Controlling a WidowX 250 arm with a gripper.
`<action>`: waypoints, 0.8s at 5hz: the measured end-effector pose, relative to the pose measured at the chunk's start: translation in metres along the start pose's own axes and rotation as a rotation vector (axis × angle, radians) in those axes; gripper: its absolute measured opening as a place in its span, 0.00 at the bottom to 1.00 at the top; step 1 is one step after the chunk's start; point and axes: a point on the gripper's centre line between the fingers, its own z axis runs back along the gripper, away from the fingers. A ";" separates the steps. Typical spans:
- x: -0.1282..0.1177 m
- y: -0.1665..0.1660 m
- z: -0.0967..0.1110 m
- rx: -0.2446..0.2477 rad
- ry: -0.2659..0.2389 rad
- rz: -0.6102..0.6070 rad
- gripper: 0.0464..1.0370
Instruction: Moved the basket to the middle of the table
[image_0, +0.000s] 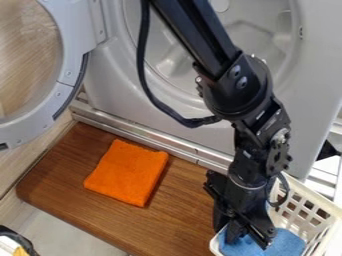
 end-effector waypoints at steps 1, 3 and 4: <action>0.000 0.000 0.000 -0.002 -0.003 0.002 0.14; -0.002 0.008 0.032 -0.007 -0.101 0.035 0.09; -0.020 0.034 0.060 0.004 -0.167 0.139 0.06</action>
